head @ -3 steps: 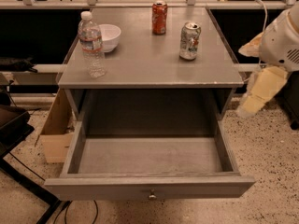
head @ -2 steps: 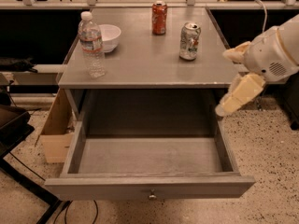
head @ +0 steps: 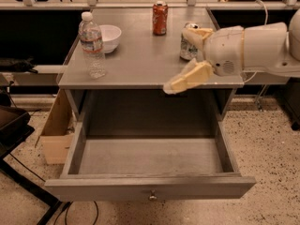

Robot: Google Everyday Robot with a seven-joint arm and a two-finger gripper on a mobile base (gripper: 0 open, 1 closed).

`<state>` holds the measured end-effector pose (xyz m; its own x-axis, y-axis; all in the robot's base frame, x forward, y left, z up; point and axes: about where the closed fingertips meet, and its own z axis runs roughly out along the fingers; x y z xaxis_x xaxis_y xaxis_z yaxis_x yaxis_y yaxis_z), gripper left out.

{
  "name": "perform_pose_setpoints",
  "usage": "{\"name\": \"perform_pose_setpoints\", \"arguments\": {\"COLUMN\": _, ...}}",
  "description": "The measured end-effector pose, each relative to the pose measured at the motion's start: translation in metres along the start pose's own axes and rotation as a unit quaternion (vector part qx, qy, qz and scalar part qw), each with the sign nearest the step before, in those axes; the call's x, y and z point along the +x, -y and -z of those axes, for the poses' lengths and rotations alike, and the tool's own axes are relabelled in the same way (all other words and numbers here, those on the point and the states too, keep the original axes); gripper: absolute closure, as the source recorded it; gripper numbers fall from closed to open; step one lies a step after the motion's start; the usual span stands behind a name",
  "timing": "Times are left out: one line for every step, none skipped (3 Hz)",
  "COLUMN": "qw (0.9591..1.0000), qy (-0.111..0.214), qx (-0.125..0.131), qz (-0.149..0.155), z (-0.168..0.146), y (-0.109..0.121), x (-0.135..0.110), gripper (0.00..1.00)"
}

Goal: Place water bottle into top drawer

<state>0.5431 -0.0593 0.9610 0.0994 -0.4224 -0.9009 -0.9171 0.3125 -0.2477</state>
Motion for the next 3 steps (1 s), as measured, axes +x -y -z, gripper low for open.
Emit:
{"name": "perform_pose_setpoints", "arguments": {"qw": 0.9986, "qy": 0.053, "qx": -0.002, "qz": 0.003, "z": -0.019, "y": -0.004, "x": -0.037, "gripper": 0.0}}
{"name": "perform_pose_setpoints", "arguments": {"qw": 0.9987, "qy": 0.051, "qx": -0.003, "qz": 0.003, "z": -0.019, "y": -0.005, "x": -0.036, "gripper": 0.0}}
{"name": "perform_pose_setpoints", "arguments": {"qw": 0.9991, "qy": 0.039, "qx": 0.013, "qz": -0.012, "z": -0.062, "y": 0.015, "x": -0.035, "gripper": 0.0}}
